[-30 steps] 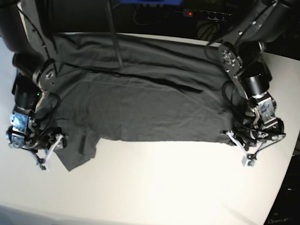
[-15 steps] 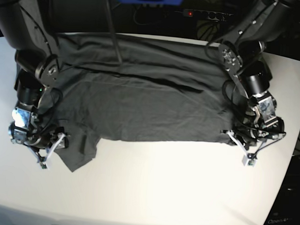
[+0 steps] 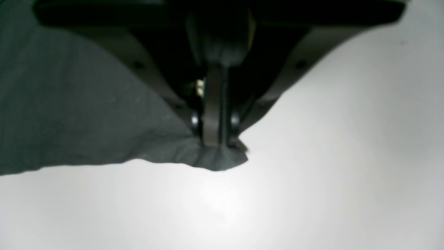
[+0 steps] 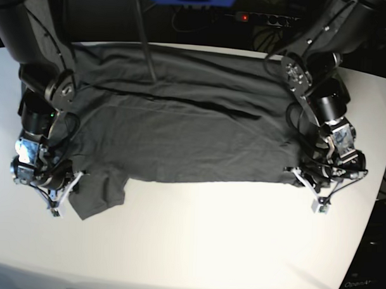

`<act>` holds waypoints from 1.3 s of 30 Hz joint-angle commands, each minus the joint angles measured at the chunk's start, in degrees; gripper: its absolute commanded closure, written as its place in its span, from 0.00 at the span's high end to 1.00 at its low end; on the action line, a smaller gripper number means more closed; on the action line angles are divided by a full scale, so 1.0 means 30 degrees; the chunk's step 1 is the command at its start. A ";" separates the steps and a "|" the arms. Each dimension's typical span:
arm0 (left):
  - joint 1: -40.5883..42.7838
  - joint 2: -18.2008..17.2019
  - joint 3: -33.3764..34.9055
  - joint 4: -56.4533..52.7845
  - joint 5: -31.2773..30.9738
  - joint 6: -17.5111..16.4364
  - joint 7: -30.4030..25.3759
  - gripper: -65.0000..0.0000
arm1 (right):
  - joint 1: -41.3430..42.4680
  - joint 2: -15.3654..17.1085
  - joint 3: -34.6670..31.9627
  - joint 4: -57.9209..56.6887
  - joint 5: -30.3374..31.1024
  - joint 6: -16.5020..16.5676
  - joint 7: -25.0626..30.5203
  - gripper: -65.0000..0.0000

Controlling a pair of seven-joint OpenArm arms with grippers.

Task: Fold the T-shirt properly
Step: 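Adjust the right gripper's grip on the sleeve edge of the shirt, then lift the shirt edges with both grippers and fold them toward the robot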

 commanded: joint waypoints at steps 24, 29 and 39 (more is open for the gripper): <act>0.1097 0.1212 0.0011 0.2487 0.1313 0.0076 0.1927 0.04 | -0.3638 -0.0904 -0.0832 0.9678 -0.0127 0.0194 -0.1748 0.01; 0.1478 0.1535 0.0011 0.3219 0.1225 0.0076 0.1927 0.04 | -0.5191 -0.1343 -0.2326 1.2462 -0.0068 0.0194 -0.2481 0.01; 0.2005 0.1564 0.0011 0.5212 0.0639 0.0076 0.3685 0.04 | -0.7769 -0.2369 -0.2649 1.5656 -0.0097 0.0194 -0.2334 0.01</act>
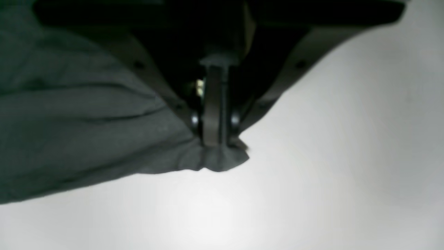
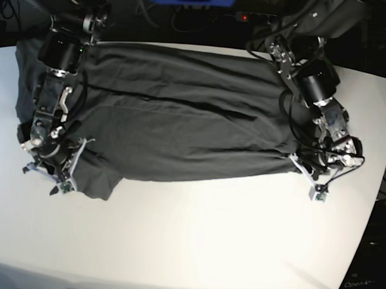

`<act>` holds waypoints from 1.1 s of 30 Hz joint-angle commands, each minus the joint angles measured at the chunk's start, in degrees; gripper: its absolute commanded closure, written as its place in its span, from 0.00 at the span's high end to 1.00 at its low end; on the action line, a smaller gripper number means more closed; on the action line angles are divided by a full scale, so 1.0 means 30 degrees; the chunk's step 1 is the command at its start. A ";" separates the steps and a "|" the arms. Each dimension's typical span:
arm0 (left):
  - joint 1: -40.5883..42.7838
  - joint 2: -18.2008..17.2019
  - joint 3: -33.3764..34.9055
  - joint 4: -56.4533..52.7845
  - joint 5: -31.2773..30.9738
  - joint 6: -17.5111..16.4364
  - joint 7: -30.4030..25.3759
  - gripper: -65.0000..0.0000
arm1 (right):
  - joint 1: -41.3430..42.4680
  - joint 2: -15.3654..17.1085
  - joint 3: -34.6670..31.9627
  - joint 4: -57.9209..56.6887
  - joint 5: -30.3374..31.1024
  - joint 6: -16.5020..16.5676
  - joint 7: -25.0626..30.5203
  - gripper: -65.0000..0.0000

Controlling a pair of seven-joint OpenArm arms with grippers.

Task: Fold the T-shirt properly
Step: 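Lift the shirt edges with both grippers and fold them toward the robot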

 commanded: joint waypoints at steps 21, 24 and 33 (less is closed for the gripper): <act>0.0354 0.0255 0.0114 0.4508 0.0419 0.0090 0.2860 0.04 | -0.3771 0.0181 0.0054 0.7221 0.0136 -0.0090 0.0259 0.01; 0.0061 0.0255 0.0114 0.4508 0.0449 0.0090 0.3592 0.04 | -0.3712 0.0269 0.0113 0.7279 0.0077 -0.0090 0.0171 0.01; 0.0178 0.0723 0.0407 0.6647 0.0595 0.0090 0.4852 0.04 | -0.4943 0.0416 0.0142 0.9301 0.0048 -0.0090 0.0142 0.01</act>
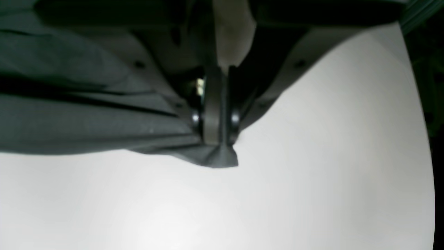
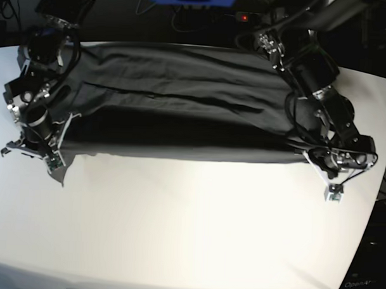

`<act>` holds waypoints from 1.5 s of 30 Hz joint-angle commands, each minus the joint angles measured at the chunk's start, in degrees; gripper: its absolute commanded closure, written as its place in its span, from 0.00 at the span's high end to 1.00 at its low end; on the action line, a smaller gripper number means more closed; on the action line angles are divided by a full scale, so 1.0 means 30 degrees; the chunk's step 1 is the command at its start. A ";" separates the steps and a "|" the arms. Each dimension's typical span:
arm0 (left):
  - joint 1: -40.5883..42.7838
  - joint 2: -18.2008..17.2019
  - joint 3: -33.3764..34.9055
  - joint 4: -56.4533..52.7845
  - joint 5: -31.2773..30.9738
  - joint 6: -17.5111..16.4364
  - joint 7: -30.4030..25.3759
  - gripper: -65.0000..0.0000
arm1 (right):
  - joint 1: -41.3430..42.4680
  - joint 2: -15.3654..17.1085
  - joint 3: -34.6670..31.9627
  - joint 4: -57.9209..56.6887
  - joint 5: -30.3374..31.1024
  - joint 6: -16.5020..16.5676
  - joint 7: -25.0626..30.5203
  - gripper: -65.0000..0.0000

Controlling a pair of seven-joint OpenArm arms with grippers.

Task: Fold the T-shirt properly
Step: 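Lift the shirt edges with both grippers and fold them toward the robot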

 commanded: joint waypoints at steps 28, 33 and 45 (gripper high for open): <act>0.2387 -0.0194 0.1757 0.5905 0.0011 0.0090 0.2448 0.04 | -0.3008 0.0775 0.2143 0.0963 -0.0010 -0.0214 0.1372 0.01; 0.2387 -0.0165 0.1757 0.5759 -0.0047 0.0090 0.2243 0.04 | -0.2979 0.0688 0.2084 0.0933 0.0019 -0.0214 0.1372 0.01; 0.0658 0.1066 0.1639 0.3004 -0.1483 0.0090 0.0484 0.17 | -0.2920 0.0658 0.1527 0.0875 0.0019 -0.0214 0.1372 0.01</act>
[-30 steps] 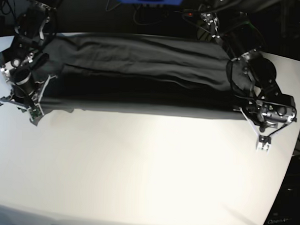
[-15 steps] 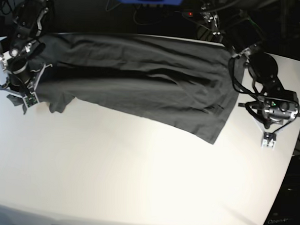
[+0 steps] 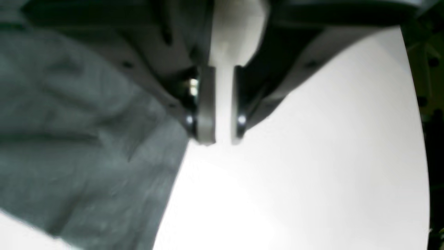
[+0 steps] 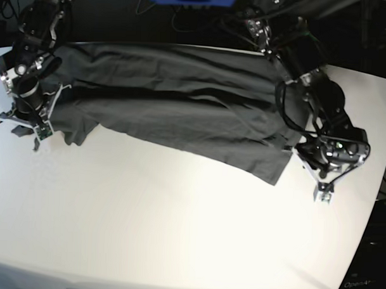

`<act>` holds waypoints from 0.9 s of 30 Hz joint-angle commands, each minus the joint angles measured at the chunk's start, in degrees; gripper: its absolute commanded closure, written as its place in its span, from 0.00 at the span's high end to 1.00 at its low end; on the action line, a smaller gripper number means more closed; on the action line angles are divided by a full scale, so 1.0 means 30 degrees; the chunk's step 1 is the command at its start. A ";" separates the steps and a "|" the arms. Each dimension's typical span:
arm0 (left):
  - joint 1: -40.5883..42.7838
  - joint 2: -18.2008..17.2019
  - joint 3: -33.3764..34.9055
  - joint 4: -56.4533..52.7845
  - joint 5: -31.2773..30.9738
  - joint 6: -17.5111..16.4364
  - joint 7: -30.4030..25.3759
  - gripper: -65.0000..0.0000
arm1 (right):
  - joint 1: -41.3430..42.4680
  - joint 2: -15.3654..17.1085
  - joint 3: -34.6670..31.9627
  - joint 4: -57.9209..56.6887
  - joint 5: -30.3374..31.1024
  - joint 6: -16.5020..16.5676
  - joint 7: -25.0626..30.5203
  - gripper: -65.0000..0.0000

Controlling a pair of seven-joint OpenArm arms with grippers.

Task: Fold the T-shirt properly
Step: 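Lift the shirt edges with both grippers and fold them toward the robot, then lay the folded flap down with both grippers, pulling it toward the robot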

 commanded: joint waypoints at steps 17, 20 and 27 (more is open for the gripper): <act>-0.4435 -0.0086 -0.1143 -0.8622 -0.0362 0.0083 -0.4508 0.45 | 0.0067 0.0199 -0.0157 0.0307 0.0055 -0.0156 0.0279 0.01; -0.4435 -0.0086 -0.1143 -0.9530 -0.0362 0.0083 -0.5182 0.45 | 0.0067 0.0199 -0.0157 0.0307 0.0055 -0.0156 0.0279 0.01; -0.4464 -0.0261 -0.1202 -1.0087 -0.0333 0.0083 -0.5240 0.45 | 0.0067 0.0229 -0.0127 0.0307 0.0055 -0.0156 0.0250 0.01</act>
